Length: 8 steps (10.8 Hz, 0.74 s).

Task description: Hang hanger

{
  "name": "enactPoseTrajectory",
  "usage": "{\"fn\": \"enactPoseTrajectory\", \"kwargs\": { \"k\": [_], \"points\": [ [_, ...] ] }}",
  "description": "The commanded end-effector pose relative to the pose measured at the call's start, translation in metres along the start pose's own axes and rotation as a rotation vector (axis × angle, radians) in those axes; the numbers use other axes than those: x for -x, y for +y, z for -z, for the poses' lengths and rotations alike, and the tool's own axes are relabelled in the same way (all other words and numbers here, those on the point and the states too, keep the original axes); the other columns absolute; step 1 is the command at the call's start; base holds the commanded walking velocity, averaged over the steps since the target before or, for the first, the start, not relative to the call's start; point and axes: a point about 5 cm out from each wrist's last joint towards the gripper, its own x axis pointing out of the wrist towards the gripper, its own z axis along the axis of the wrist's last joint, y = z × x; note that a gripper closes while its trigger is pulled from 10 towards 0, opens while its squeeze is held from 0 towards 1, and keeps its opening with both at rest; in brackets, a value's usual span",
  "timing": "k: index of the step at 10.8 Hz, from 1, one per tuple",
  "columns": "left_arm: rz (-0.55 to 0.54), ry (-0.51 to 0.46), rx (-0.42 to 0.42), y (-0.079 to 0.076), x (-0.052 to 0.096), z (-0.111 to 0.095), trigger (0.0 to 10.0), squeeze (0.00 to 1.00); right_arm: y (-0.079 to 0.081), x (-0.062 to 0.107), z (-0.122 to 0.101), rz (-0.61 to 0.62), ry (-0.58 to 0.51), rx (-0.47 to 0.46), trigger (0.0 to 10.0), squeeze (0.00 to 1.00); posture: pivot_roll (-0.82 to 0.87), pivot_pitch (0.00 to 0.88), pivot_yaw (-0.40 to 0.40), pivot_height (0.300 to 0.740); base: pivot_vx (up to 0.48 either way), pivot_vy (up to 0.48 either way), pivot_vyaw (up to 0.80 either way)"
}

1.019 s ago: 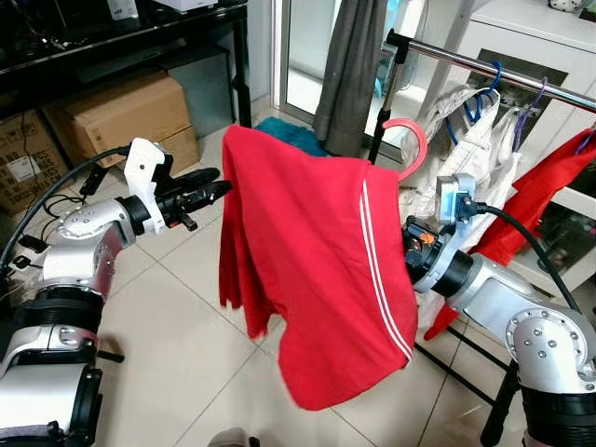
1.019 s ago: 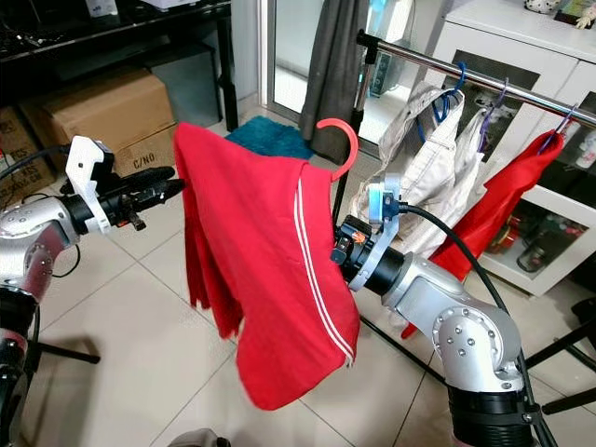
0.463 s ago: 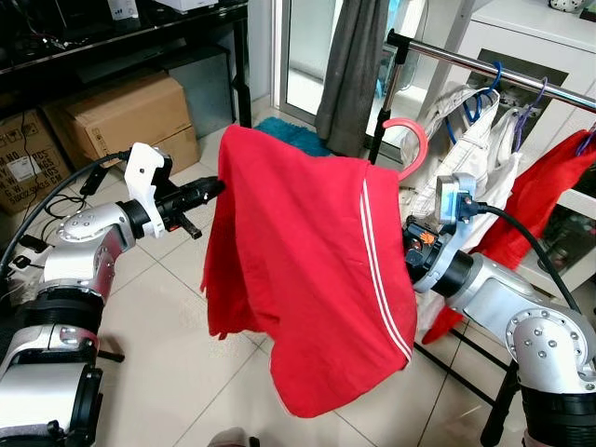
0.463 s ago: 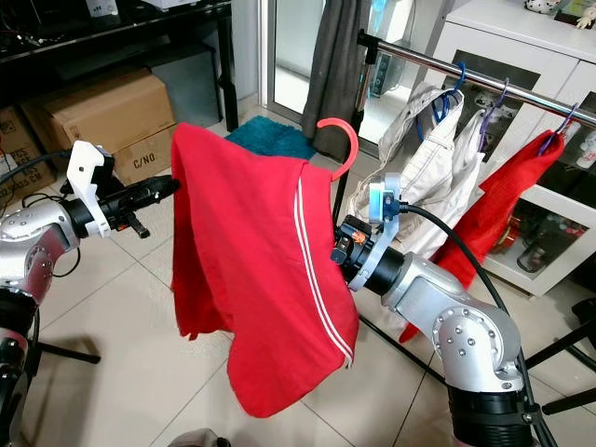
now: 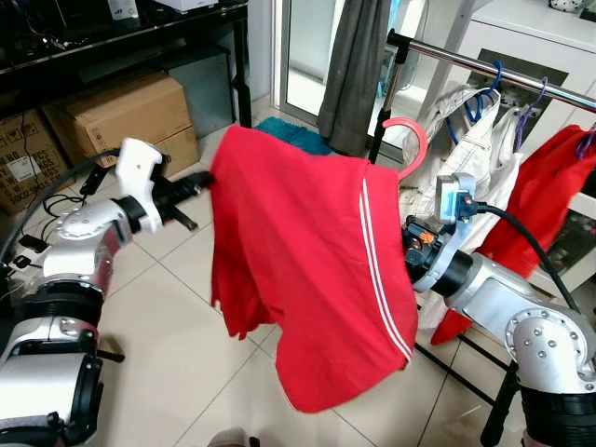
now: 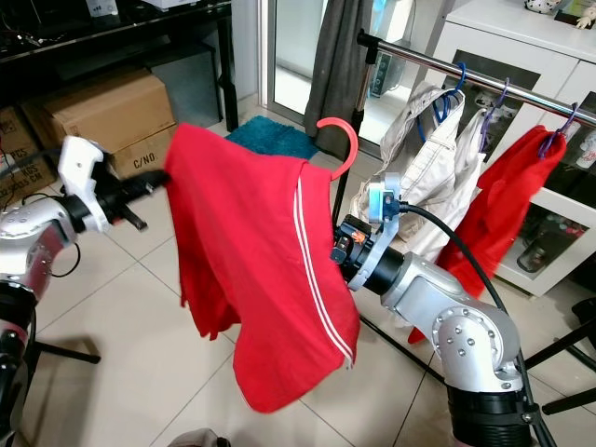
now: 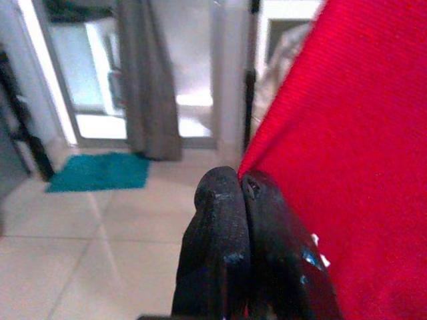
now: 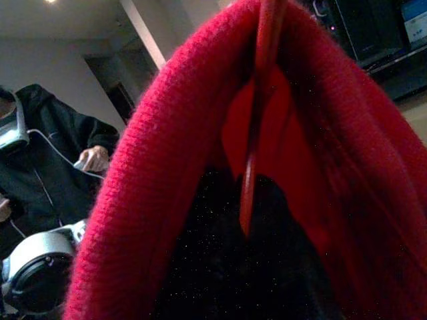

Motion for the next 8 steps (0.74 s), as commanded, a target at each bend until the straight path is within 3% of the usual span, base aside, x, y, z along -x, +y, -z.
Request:
{"fn": "enactPoseTrajectory", "kwargs": {
  "k": [1,4,6,7,8],
  "points": [
    [-0.041,-0.036,-0.005,0.004,-0.002,-0.008,0.0,0.0,0.004,0.001,-0.014,-0.005,-0.062,0.053,10.0,0.0,-0.05,0.0,-0.003,0.74,0.0,0.0,0.0],
    [-0.107,-0.02,0.051,-0.005,0.001,0.017,0.0,0.0,-0.007,-0.001,-0.023,0.103,-0.129,0.088,10.0,0.0,-0.05,0.0,-0.001,0.74,0.0,0.0,0.0],
    [-0.22,-0.023,0.079,-0.005,0.008,0.031,0.0,0.0,-0.017,-0.001,-0.032,0.209,-0.178,0.123,10.0,0.0,-0.05,0.0,-0.006,0.74,0.0,0.0,0.0],
    [-0.291,-0.019,0.111,-0.006,0.015,0.042,0.0,0.0,-0.03,0.0,-0.038,0.33,-0.234,0.118,10.0,0.0,-0.05,0.0,-0.01,0.74,0.0,0.0,0.0],
    [-0.305,0.0,0.118,-0.01,0.018,0.05,0.0,0.0,-0.031,0.0,-0.039,0.334,-0.242,0.118,10.0,0.0,-0.05,0.0,-0.01,0.74,0.0,0.0,0.0]
  ]
}}
